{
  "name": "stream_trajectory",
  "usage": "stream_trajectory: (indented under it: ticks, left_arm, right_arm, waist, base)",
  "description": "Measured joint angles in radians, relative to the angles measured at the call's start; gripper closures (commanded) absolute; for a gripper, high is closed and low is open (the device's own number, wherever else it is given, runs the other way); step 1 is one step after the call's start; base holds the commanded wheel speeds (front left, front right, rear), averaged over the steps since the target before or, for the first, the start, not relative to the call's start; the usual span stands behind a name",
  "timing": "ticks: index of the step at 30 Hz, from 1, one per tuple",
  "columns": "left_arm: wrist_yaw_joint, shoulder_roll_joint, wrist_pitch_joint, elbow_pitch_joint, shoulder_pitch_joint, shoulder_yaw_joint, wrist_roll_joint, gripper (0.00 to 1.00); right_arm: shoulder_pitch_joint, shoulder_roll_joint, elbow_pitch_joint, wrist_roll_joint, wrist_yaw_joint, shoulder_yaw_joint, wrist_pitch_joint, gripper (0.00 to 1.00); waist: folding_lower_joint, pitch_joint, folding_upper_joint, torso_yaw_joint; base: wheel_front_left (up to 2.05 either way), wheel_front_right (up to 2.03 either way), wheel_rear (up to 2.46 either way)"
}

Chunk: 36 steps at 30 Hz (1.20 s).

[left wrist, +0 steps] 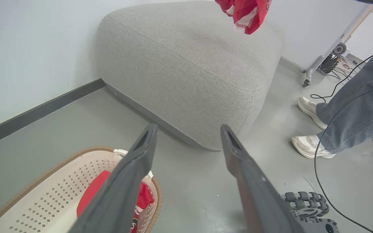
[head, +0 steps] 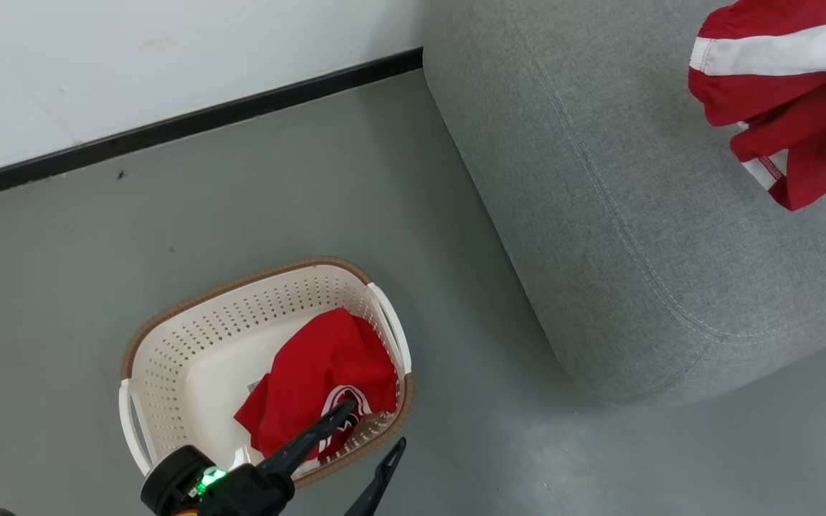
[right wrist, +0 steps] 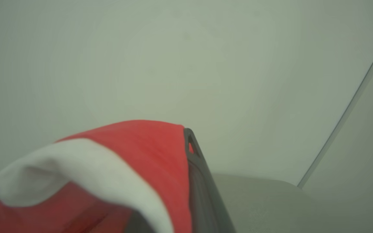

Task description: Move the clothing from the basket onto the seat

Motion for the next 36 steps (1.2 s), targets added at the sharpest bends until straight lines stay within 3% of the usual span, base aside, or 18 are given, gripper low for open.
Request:
stream_trajectory:
  ticks: [10,19,26,36]
  left_arm:
    - [0.007,0.027,0.027,-0.035,-0.001,0.032,0.0,0.0]
    - [0.016,0.03,0.044,-0.045,-0.001,0.037,0.0,0.0]
    - [0.025,0.035,0.062,-0.075,-0.001,0.036,0.0,0.0]
    - [0.042,0.059,0.088,-0.121,0.001,0.044,0.0,0.0]
  right_arm:
    - [-0.041,0.112,0.134,0.107,0.0,-0.074,0.0,1.0]
    - [-0.058,0.119,0.211,0.139,-0.005,-0.137,0.0,1.0]
    - [-0.095,0.11,0.254,0.166,0.01,-0.188,0.0,1.0]
    - [-0.094,0.178,0.268,0.166,0.001,-0.198,0.0,1.0]
  waist:
    - [0.0001,0.07,0.0001,-0.035]
    - [0.0,0.081,0.0001,-0.053]
    - [0.0,0.105,0.0,-0.056]
    - [0.0,0.174,0.0,-0.049]
  base:
    - [0.0,0.0,0.0]
    - [0.0,0.0,0.0]
    - [0.0,0.0,0.0]
    - [0.0,0.0,0.0]
